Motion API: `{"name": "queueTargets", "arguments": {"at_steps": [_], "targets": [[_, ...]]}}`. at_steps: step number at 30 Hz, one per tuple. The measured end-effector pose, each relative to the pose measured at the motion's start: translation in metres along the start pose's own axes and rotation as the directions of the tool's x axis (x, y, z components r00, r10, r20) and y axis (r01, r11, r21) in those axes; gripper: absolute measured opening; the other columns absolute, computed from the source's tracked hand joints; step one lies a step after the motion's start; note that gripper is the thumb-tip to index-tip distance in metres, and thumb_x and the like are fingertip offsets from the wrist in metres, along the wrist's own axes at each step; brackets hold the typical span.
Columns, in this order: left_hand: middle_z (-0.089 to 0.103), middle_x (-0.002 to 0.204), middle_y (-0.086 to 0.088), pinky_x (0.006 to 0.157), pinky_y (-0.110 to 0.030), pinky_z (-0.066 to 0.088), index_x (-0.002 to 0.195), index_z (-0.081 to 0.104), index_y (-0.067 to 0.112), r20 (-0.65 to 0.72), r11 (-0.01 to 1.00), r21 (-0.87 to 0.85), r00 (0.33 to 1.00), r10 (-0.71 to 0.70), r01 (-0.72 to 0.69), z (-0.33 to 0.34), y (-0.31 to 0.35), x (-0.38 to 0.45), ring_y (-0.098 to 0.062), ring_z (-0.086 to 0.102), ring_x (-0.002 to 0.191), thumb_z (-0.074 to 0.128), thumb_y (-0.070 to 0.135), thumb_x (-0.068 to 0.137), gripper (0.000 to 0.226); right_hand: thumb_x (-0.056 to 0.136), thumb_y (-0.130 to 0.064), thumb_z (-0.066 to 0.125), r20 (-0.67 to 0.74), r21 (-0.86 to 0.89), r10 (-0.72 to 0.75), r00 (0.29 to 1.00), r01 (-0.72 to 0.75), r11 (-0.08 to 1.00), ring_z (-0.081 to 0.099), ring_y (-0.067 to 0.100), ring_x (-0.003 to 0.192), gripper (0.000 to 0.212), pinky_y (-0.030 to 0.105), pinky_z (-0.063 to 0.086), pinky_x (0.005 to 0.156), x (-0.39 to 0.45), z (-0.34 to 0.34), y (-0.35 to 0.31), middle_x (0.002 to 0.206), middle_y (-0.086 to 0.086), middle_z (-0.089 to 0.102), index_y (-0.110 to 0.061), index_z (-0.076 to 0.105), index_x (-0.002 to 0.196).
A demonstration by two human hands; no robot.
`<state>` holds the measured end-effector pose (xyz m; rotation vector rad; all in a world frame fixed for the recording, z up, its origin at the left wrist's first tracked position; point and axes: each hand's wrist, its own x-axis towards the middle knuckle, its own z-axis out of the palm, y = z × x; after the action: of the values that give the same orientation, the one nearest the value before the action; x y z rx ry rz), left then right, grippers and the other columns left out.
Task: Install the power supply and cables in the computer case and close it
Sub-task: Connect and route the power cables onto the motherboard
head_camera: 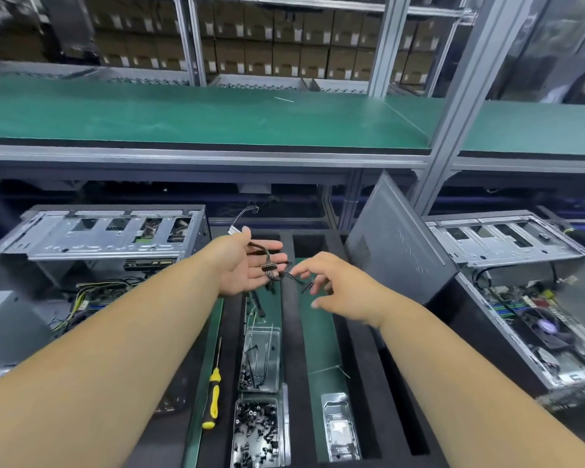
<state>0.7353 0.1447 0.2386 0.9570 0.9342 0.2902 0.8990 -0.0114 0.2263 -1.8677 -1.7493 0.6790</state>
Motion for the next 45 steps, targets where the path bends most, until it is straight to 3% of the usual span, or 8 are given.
{"name": "queueTargets", "arguments": {"at_steps": [5,13,16,25,29,33,37,45], "targets": [[0.073,0.103,-0.015,0.073,-0.034,0.051,0.106,0.068,0.008,-0.001,0.999,-0.042,1.0,0.004,-0.004,-0.012,0.007,-0.011,-0.026,0.071,0.084,0.018,0.052,0.103,0.067,0.074,-0.027,0.083,-0.122,0.086,-0.109,0.987,0.12,0.989,0.061,0.005,0.078,0.052,0.014,0.048,0.075,0.008,0.003,-0.022,0.099,-0.014,0.056,-0.051,0.057,0.113],[0.073,0.105,-0.012,0.088,-0.038,0.052,0.105,0.071,0.01,0.059,0.995,-0.026,0.993,0.102,-0.1,-0.047,0.02,-0.037,-0.026,0.07,0.095,0.023,0.049,0.104,0.062,0.084,-0.026,0.075,-0.292,0.258,-0.107,0.951,0.186,0.948,0.065,0.013,0.08,0.002,0.034,0.053,0.081,0.031,0.006,-0.071,0.084,-0.005,0.071,-0.026,0.074,0.086],[0.072,0.105,-0.011,0.077,-0.035,0.056,0.102,0.075,0.009,0.097,0.979,0.012,0.974,0.203,-0.205,-0.067,0.029,-0.054,-0.021,0.07,0.089,0.031,0.043,0.104,0.056,0.085,-0.02,0.075,-0.34,0.397,-0.075,0.938,0.215,0.892,0.063,0.015,0.074,0.002,0.042,0.054,0.082,0.046,0.012,-0.09,0.078,0.002,0.071,-0.019,0.074,0.083],[0.065,0.104,-0.012,0.064,-0.027,0.056,0.104,0.07,0.002,0.053,0.907,-0.008,0.906,0.42,-0.42,-0.153,0.048,-0.102,-0.02,0.061,0.093,0.035,0.027,0.105,0.043,0.078,-0.037,0.072,-0.377,0.595,-0.049,0.925,0.282,0.752,0.063,0.011,0.073,0.022,0.024,0.052,0.075,0.093,0.059,-0.16,0.076,0.0,0.071,-0.016,0.076,0.086],[0.06,0.092,-0.003,0.059,-0.026,0.046,0.109,0.066,0.01,-0.038,0.909,0.035,0.909,0.416,-0.414,-0.207,0.043,-0.112,-0.012,0.049,0.07,0.034,0.022,0.106,0.035,0.074,-0.047,0.073,-0.378,0.664,0.06,0.924,0.225,0.713,0.053,0.017,0.073,0.051,0.039,0.045,0.077,0.114,0.096,-0.192,0.077,0.008,0.057,0.002,0.066,0.086],[0.062,0.093,-0.006,0.054,-0.027,0.039,0.122,0.059,0.02,-0.115,0.911,0.067,0.904,0.411,-0.406,-0.262,0.035,-0.116,-0.013,0.039,0.054,0.045,0.007,0.101,0.029,0.092,-0.031,0.065,-0.303,0.741,0.089,0.949,0.176,0.648,0.056,0.011,0.075,0.014,0.028,0.048,0.075,0.126,0.133,-0.216,0.097,0.005,0.073,-0.023,0.076,0.087],[0.063,0.089,-0.002,0.06,-0.025,0.035,0.119,0.06,0.024,-0.094,0.882,0.108,0.879,0.468,-0.458,-0.304,0.026,-0.117,-0.012,0.043,0.059,0.036,-0.006,0.098,0.044,0.098,-0.01,0.056,-0.311,0.771,0.11,0.944,0.183,0.611,0.059,0.01,0.072,0.022,0.026,0.049,0.074,0.135,0.165,-0.234,0.084,0.0,0.071,-0.02,0.072,0.086],[0.065,0.094,-0.002,0.059,-0.023,0.037,0.116,0.061,0.013,0.019,0.952,0.034,0.952,0.304,-0.305,-0.334,0.013,-0.11,-0.01,0.047,0.06,0.036,-0.013,0.092,0.044,0.099,-0.029,0.057,-0.315,0.825,0.403,0.859,0.038,0.563,0.036,0.011,0.06,0.031,0.028,0.03,0.061,0.141,0.219,-0.239,0.081,0.002,0.066,-0.022,0.077,0.076]]}}
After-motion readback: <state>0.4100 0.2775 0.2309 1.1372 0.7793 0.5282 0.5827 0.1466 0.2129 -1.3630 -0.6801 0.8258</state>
